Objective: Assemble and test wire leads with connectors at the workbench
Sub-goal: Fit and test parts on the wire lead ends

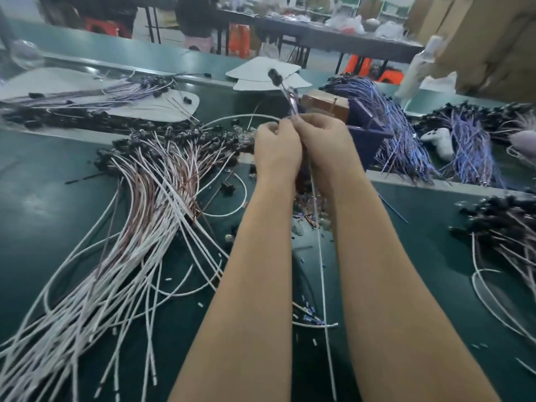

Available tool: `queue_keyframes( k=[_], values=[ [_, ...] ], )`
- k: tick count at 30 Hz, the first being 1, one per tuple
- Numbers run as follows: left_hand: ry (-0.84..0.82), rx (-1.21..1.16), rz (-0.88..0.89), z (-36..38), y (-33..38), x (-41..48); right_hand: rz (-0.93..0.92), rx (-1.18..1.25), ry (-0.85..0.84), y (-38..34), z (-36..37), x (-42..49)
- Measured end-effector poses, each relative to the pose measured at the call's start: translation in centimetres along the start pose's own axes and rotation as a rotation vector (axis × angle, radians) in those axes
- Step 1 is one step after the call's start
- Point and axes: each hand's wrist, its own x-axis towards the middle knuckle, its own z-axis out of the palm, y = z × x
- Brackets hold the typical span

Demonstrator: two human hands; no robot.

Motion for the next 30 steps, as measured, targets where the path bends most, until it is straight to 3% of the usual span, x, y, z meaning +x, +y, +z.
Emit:
queue_keyframes(
  k=[4,8,10,11,13,15,17,19,21,25,27,30],
  values=[
    [0.349,-0.016,0.024,1.1,-0.7,-0.8,-0.034,-0.045,0.079,0.9,-3.1,-1.3],
    [0.527,0.313,0.255,2.1,-1.2,-2.1,-0.032,0.555,0.184,-0.1,-6.5,-1.9],
    [0.590,0.415,0.514,2.4,-1.2,-2.7,-0.058,0.797,0.229,-0.6,-8.4,-2.1],
    [0.548,0.455,0.675,2.6,-1.0,-3.1,-0.071,0.890,0.245,-0.6,-9.2,-2.1],
    [0.208,0.493,0.852,3.6,-0.9,-3.7,-0.078,1.004,0.255,-0.3,-10.4,-2.3],
    [-0.248,0.694,0.705,4.4,-1.1,-3.9,-0.064,1.015,0.264,0.4,-10.9,-2.3],
    [-0.556,0.945,0.464,5.0,-2.1,-3.5,-0.052,0.989,0.276,1.2,-11.1,-2.2],
    [-0.677,0.905,0.303,4.9,-3.2,-3.1,-0.028,0.951,0.279,1.9,-11.3,-1.9],
    [-0.657,0.771,0.249,4.6,-3.6,-2.7,0.014,0.848,0.323,2.4,-11.4,-1.5],
    [-0.545,0.735,0.317,3.4,-3.3,-1.6,0.061,0.618,0.493,3.6,-11.9,-0.9],
    [-0.516,0.750,0.308,3.0,-3.4,-1.4,0.084,0.385,0.533,4.0,-12.3,-0.9],
    [-0.418,0.792,0.340,3.1,-3.5,-1.3,0.111,-0.134,0.457,4.4,-12.6,-0.9]
  ],
)
